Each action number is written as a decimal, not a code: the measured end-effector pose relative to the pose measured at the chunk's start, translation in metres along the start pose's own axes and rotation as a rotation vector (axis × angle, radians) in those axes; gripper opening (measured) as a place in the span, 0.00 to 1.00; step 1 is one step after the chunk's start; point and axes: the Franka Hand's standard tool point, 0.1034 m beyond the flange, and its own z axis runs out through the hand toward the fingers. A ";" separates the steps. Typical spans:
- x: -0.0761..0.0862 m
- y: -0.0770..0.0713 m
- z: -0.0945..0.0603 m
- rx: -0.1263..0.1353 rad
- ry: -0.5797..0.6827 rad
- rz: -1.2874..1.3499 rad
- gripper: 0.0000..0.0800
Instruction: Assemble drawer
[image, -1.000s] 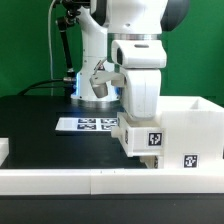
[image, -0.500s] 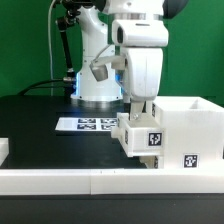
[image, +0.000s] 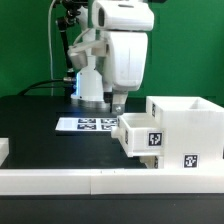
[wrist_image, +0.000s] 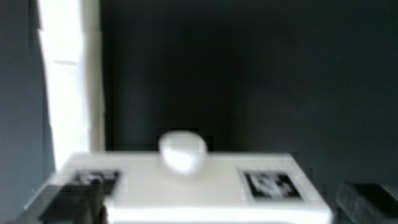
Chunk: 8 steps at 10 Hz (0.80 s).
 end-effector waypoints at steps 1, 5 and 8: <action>-0.006 0.007 0.006 0.004 0.004 0.008 0.81; -0.014 0.010 0.011 0.010 0.023 -0.001 0.81; -0.024 0.003 0.024 0.016 0.143 0.007 0.81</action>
Offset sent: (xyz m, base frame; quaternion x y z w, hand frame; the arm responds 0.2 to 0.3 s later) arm 0.0000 0.0000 0.0000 0.0000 0.0650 0.0000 0.9979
